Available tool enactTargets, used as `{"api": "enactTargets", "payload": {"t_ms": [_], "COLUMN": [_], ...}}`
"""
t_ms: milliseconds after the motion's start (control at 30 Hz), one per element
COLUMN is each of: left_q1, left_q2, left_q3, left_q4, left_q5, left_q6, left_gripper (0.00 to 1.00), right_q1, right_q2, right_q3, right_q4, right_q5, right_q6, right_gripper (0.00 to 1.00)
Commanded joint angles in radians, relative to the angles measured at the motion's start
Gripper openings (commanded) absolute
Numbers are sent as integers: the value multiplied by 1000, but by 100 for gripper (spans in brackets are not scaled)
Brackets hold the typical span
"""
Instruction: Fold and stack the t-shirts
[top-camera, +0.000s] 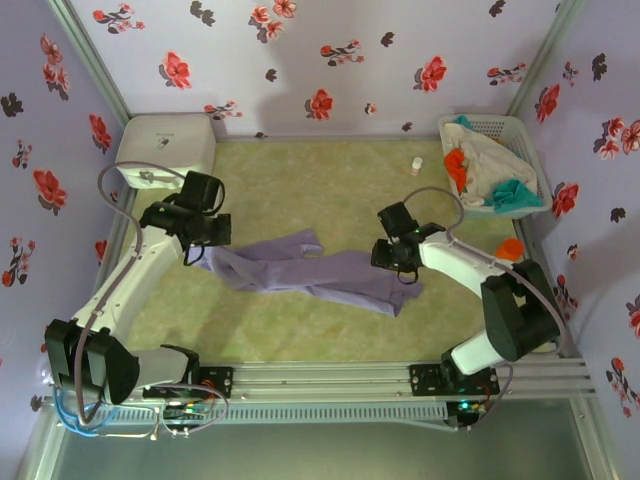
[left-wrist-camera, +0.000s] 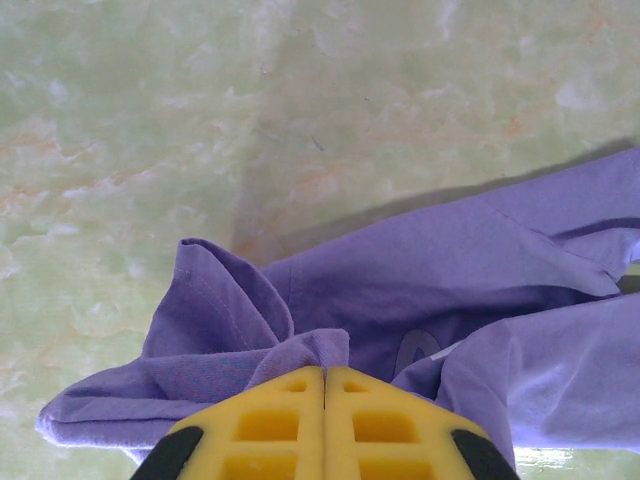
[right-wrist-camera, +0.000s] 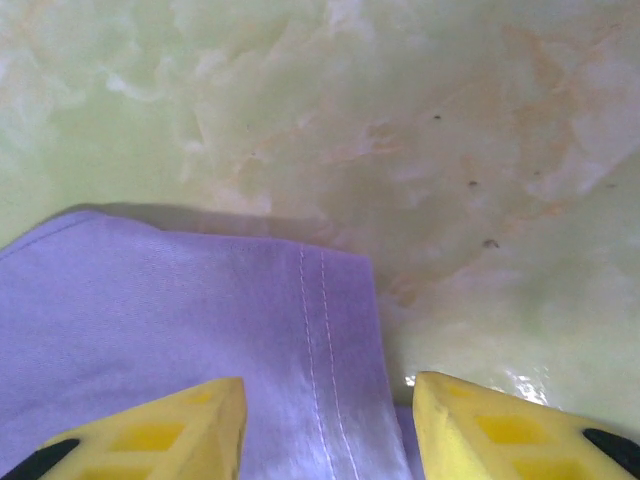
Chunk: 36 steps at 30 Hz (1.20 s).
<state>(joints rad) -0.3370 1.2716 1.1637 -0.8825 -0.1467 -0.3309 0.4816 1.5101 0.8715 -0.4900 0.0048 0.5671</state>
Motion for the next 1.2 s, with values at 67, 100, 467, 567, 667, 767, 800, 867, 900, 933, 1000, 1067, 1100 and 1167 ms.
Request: {"api": "enactTargets", "payload": {"t_ms": [67, 100, 467, 567, 667, 767, 800, 867, 900, 933, 1000, 1067, 1100, 1167], "left_q1": [10, 10, 18, 20, 24, 34, 38, 50, 57, 64, 78, 96, 105, 123], "left_q2": [-2, 2, 31, 63, 123, 195, 226, 288, 328, 368, 451, 535, 580, 675], "left_q3": [0, 5, 111, 212, 337, 457, 500, 588, 638, 694, 803, 904, 959, 1061], "left_q4": [7, 7, -30, -86, -114, -121, -123, -126, -128, -136, -150, -156, -160, -162], "left_q5": [-13, -13, -10, -7, -5, -5, -4, -2, -1, -1, -4, -3, -1, 3], "left_q6": [-5, -5, 15, 24, 43, 62, 68, 76, 80, 86, 93, 96, 95, 96], "left_gripper": [0, 0, 0, 0, 0, 0, 0, 0, 0, 0, 0, 0, 0, 0], "right_q1": [-11, -10, -14, -15, -25, -50, -64, -98, -116, -131, -153, -169, -179, -194], "right_q2": [33, 33, -19, -63, -92, -90, -84, -61, -45, -25, 16, 62, 90, 149], "right_q3": [-23, -26, -4, 44, 108, 201, 232, 289, 317, 350, 412, 462, 490, 543], "right_q4": [46, 52, 35, 14, 5, 0, 5, 28, 46, 66, 95, 140, 159, 179], "right_q5": [-64, -67, 35, 79, 120, 159, 178, 187, 185, 182, 188, 194, 195, 188], "right_q6": [-16, -12, -20, -47, -71, -91, -92, -91, -90, -91, -94, -106, -109, -110], "right_gripper": [43, 41, 0, 0, 0, 0, 0, 0, 0, 0, 0, 0, 0, 0]}}
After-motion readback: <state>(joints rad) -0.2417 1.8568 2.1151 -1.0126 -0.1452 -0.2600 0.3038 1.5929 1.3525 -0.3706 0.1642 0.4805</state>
